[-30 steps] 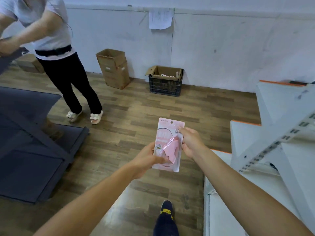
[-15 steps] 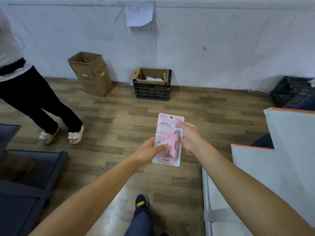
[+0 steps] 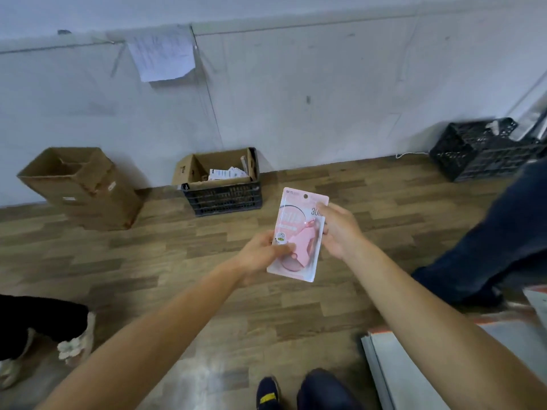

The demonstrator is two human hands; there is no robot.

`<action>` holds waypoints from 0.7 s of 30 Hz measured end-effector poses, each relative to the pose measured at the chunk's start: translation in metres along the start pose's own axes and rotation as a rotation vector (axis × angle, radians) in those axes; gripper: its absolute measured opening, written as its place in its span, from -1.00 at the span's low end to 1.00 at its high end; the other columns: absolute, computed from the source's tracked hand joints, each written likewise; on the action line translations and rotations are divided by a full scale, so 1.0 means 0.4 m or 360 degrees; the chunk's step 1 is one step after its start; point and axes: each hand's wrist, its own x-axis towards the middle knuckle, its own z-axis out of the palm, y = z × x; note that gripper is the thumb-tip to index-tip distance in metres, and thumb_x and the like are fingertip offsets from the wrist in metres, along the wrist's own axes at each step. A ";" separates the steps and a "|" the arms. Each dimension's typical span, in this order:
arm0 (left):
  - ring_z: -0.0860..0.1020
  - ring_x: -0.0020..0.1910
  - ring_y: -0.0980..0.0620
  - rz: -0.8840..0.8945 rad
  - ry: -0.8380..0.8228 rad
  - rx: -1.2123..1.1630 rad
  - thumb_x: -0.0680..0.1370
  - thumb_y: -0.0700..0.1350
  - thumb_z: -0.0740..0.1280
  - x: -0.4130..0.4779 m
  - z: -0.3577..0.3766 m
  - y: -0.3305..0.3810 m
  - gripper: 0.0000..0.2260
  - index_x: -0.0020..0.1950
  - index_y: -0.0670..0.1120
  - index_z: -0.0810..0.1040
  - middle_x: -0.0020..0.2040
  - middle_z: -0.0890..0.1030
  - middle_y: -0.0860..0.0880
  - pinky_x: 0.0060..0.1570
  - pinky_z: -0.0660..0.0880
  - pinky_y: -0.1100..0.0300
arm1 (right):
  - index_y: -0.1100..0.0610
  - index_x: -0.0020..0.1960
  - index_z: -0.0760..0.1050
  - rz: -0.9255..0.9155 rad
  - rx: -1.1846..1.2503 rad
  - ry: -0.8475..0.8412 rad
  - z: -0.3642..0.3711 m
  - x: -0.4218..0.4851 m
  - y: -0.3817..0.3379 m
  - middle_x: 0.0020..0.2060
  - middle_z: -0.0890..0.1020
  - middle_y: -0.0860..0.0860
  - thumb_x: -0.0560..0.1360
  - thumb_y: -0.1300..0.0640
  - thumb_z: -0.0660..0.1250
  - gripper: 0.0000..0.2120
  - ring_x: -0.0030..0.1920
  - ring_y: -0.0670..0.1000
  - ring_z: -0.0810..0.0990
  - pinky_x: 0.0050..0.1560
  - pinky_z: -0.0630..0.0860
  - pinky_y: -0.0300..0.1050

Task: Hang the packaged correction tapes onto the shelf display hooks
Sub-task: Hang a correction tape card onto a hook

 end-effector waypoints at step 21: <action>0.63 0.09 -0.02 -0.0002 -0.0436 0.0479 0.51 -0.16 0.41 1.147 0.251 0.536 -0.74 0.19 -0.04 0.53 0.12 0.65 0.00 0.21 0.52 -0.08 | 0.19 -0.02 0.54 -0.0059 0.0274 0.0497 -0.325 0.876 -0.677 -0.11 0.66 0.13 0.58 0.19 0.26 -0.90 -0.19 0.08 0.62 -0.18 0.56 -0.02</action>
